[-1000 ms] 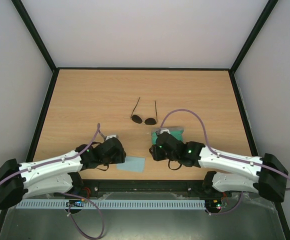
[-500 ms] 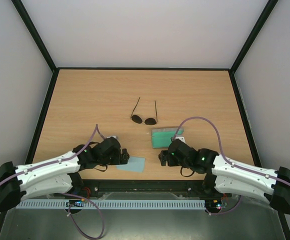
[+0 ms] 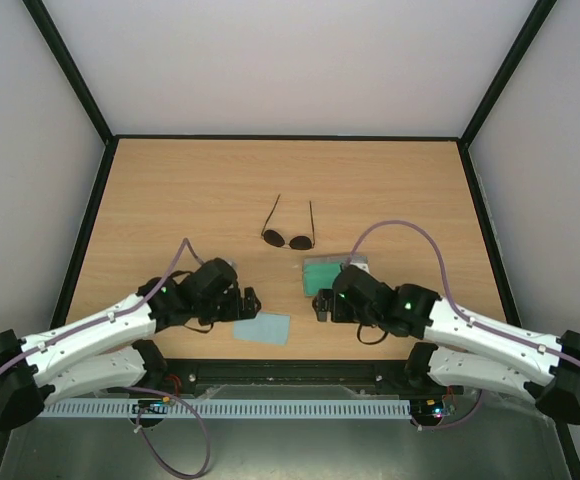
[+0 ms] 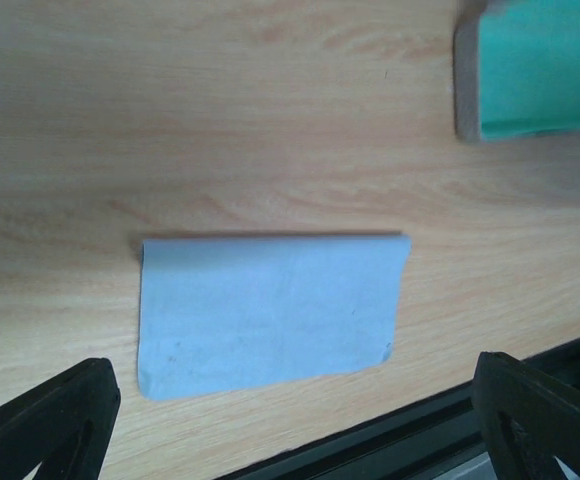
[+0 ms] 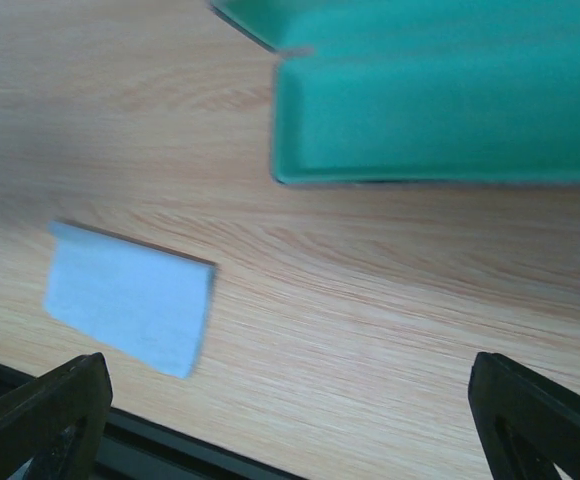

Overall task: Organize the sunglasses
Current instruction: Fold the glasses cleaning cloth at the center of the board, then move the glasses cleaning cloth to the center of the board.

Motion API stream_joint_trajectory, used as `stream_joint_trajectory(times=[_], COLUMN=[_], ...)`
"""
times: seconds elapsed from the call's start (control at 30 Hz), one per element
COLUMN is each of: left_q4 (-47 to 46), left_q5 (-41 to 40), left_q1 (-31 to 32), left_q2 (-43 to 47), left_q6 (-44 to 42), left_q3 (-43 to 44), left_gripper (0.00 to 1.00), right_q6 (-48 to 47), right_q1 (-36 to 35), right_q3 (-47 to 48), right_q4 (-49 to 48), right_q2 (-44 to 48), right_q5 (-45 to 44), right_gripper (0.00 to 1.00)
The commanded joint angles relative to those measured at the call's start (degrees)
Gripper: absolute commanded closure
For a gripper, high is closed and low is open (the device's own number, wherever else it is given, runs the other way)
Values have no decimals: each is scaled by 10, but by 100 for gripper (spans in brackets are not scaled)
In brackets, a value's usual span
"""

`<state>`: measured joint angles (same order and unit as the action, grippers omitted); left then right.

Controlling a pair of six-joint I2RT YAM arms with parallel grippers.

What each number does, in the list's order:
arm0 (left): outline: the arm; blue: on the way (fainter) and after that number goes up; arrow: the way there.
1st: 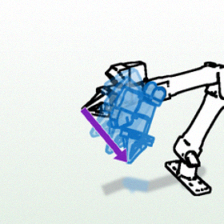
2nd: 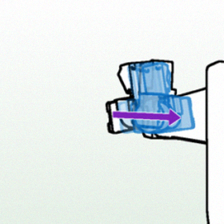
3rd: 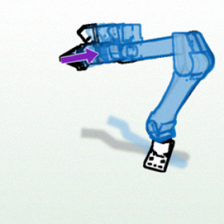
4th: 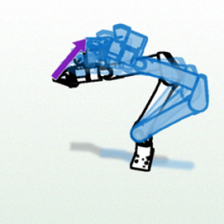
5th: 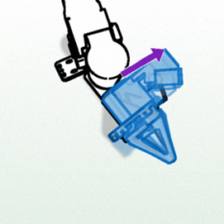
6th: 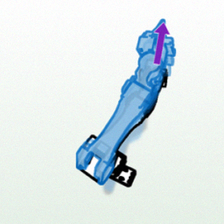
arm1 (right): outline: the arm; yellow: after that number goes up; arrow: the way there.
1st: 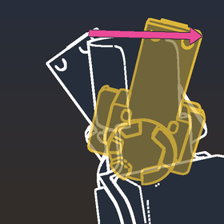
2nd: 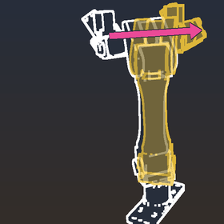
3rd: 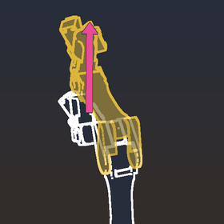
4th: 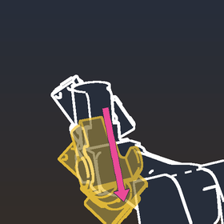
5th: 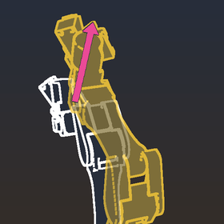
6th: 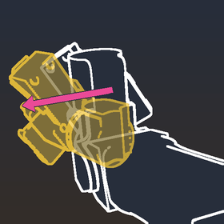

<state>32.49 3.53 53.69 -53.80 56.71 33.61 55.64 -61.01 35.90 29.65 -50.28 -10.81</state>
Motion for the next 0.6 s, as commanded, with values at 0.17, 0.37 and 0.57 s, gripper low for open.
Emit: stream_joint_trajectory(times=[0.17,0.37,0.57], left_q4=[109,135,110], left_q5=[86,83,73], left_q1=[-148,-169,-167], left_q2=[-85,-133,-93], left_q6=[-67,-76,-86], left_q3=[131,177,110], left_gripper=[1,1,1], right_q6=[-38,-37,-51], right_q1=[5,6,6], right_q3=[212,234,110], right_q4=[142,133,-19], right_q2=[-143,-195,-197], right_q5=[41,113,148], right_gripper=[2,1,4])
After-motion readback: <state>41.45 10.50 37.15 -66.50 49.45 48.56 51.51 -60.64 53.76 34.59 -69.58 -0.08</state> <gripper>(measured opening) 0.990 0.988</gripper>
